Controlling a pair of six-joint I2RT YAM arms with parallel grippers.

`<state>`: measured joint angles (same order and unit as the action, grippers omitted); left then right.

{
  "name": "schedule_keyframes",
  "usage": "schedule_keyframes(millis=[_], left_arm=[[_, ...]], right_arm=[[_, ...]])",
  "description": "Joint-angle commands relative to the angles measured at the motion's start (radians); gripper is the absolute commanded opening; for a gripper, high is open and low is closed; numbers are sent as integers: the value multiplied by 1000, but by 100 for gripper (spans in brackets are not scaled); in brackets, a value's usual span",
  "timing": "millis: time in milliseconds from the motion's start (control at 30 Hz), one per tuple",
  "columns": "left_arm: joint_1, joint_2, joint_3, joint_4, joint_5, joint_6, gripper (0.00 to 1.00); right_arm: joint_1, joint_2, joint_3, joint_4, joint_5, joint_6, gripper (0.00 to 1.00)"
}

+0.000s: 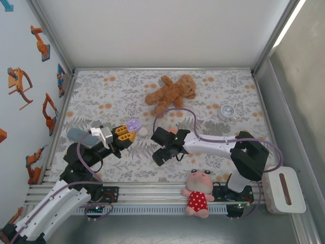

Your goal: Insert wireless bluetooth earbuds into charging case

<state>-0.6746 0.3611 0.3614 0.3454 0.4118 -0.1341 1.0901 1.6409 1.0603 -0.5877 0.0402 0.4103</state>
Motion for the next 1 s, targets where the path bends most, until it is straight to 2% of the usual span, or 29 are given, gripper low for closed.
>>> schedule_keyframes(millis=[0, 267, 433, 667, 967], left_arm=[[-3, -15, 7, 13, 1, -12, 4], [-3, -23, 5, 6, 0, -11, 4], [-2, -31, 4, -2, -6, -9, 4], [-3, -31, 5, -6, -8, -6, 4], [-2, -19, 7, 0, -5, -4, 4]], right_arm=[[2, -10, 43, 1, -62, 18, 86], [-4, 59, 66, -2, -121, 67, 58], [-4, 98, 76, -12, -128, 75, 45], [-6, 135, 82, -11, -119, 79, 37], [-9, 154, 82, -18, -109, 78, 32]])
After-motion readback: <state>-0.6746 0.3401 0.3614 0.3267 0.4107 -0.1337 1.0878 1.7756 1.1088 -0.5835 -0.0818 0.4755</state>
